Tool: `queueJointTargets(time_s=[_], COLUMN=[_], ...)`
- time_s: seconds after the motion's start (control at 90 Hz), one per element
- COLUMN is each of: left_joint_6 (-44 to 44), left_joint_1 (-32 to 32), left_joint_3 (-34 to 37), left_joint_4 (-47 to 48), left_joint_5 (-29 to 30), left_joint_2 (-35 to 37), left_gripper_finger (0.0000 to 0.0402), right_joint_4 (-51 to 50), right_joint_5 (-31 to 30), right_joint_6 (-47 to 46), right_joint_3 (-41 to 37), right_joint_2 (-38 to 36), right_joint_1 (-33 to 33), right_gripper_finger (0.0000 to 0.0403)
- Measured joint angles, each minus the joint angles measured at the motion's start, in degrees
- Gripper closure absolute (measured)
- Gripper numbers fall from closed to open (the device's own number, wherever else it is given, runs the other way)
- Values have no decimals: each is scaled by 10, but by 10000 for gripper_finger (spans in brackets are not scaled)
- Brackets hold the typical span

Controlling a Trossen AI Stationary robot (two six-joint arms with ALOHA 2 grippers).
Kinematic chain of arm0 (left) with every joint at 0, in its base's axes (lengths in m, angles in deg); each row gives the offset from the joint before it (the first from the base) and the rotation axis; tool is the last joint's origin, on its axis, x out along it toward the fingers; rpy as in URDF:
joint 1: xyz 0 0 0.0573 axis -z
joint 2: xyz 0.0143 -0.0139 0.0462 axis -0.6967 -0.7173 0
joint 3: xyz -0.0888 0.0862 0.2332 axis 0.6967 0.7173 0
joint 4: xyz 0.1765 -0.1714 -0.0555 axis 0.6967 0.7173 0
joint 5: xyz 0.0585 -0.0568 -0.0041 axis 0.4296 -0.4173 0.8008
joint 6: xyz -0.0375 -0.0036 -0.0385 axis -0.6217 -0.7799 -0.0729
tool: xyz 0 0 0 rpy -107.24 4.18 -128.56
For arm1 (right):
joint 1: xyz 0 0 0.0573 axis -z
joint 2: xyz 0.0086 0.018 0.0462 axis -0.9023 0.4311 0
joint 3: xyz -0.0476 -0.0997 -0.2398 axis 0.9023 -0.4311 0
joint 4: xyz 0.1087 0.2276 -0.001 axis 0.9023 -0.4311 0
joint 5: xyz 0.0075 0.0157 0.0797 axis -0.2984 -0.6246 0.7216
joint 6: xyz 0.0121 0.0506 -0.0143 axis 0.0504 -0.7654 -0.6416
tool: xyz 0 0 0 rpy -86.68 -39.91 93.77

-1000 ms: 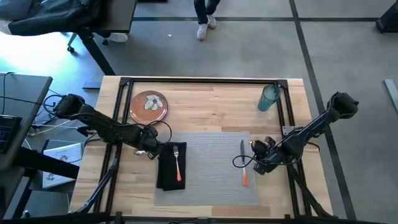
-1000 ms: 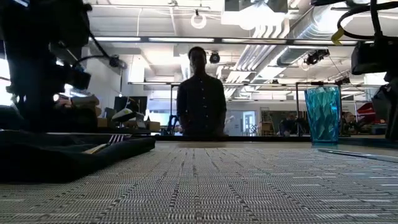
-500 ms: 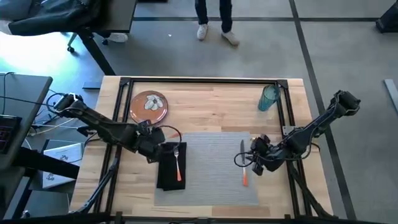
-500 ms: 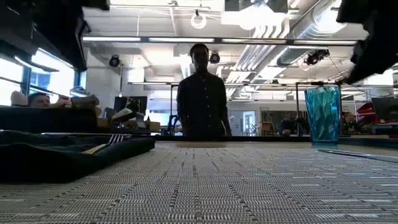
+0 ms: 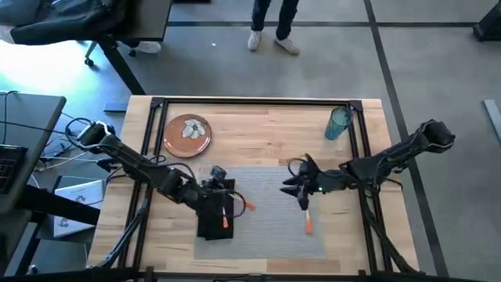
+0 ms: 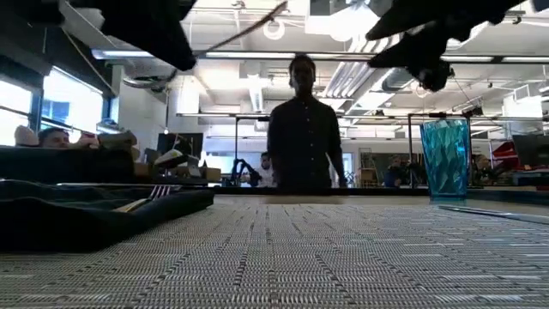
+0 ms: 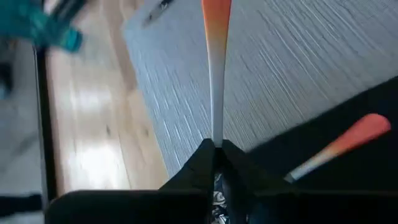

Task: Set table place
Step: Put the orange spoon on the gray placemat

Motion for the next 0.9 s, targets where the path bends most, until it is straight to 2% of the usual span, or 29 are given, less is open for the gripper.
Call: queueJointTargets(time_s=[0.122, 0.278, 0.467, 0.667, 0.9], left_joint_6=[60, 96, 97, 126, 140], left_joint_1=[-10, -31, -54, -58, -59], left_joint_3=[0, 0, 0, 0, 0], left_joint_4=[-61, -106, -111, -111, -112], left_joint_5=[0, 5, 1, -2, -2], left_joint_2=[-36, -70, -84, -85, -85], left_gripper_finger=[401, 402, 401, 401, 401], right_joint_4=[66, 124, 113, 57, 37], right_joint_5=[61, 104, 117, 126, 129], right_joint_6=[-16, -29, -18, -3, 9], right_joint_3=[0, 22, 81, 138, 164], right_joint_2=[55, 130, 199, 247, 262], right_joint_1=[34, 55, 57, 59, 59], right_gripper_finger=[222, 225, 242, 260, 288])
